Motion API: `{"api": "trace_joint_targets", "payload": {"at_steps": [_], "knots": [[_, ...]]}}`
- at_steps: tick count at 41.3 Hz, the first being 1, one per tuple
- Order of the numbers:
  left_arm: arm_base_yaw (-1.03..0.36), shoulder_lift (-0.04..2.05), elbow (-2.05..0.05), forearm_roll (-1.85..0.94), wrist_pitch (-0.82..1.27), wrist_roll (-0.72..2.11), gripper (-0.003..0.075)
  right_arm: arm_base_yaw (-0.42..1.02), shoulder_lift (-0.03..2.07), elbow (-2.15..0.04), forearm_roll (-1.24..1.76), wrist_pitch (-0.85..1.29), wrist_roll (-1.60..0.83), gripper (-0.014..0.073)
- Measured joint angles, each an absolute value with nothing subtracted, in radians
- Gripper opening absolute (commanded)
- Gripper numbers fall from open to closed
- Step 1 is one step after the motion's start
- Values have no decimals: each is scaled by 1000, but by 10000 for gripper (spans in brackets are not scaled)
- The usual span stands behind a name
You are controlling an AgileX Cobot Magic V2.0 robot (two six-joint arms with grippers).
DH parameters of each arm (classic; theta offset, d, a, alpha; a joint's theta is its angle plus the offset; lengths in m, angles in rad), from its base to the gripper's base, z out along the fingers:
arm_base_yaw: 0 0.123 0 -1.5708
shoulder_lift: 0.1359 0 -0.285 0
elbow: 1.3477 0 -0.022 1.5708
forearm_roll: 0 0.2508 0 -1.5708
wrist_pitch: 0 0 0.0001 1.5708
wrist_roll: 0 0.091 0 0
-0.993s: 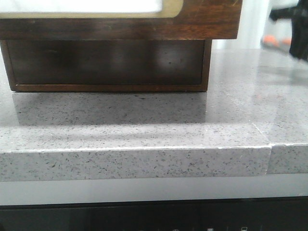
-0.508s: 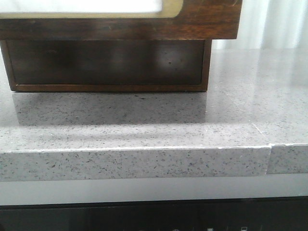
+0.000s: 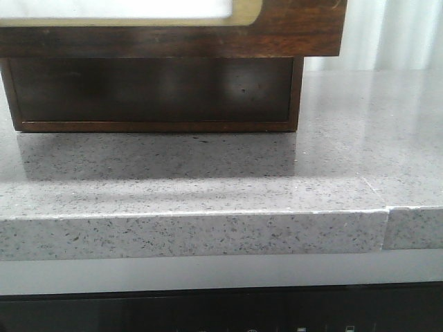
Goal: Put scissors in drawer with both arms
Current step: 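Lift the scissors with the right gripper and carry them over the drawer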
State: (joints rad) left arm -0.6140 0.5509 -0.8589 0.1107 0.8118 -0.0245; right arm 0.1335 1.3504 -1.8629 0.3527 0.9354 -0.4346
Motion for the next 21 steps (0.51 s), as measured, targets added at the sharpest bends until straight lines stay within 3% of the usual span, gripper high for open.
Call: {"api": "trace_joint_targets", "payload": {"at_steps": [21], "knots": [[-614, 551, -859, 111, 812, -24, 494, 583, 1385, -1894, 430, 936, -789, 82]]}}
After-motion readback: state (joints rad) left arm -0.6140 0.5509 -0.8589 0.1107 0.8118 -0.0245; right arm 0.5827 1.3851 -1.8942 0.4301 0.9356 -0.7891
